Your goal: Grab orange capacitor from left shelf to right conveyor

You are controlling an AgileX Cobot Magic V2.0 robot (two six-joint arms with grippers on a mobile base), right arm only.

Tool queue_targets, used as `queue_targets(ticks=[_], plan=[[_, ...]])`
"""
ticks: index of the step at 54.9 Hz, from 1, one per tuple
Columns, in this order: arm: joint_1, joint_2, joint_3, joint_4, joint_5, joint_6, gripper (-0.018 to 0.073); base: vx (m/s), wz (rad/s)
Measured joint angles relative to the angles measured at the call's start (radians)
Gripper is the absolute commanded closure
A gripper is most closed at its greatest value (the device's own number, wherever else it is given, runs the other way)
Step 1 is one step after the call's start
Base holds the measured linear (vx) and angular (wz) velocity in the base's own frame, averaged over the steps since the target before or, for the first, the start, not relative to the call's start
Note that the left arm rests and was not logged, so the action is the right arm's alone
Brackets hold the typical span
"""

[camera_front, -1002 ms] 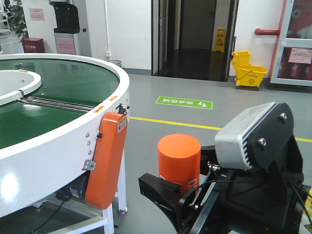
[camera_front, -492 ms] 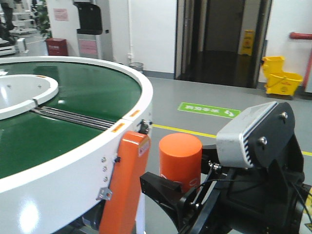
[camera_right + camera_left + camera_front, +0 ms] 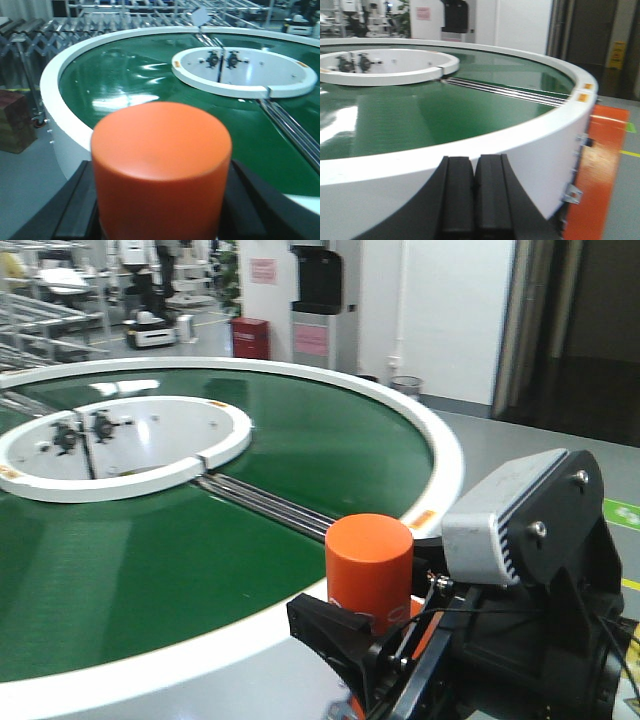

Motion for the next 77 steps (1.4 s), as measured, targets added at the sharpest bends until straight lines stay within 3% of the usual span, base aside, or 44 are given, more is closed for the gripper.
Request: queue_targets(ticks=[31, 77], plan=[[0.0, 0.0, 0.0, 0.0, 0.0, 0.0, 0.0566, 0.3, 0.42], [0.0, 0.0, 0.0, 0.0, 0.0, 0.0, 0.0566, 0.2, 0.12]])
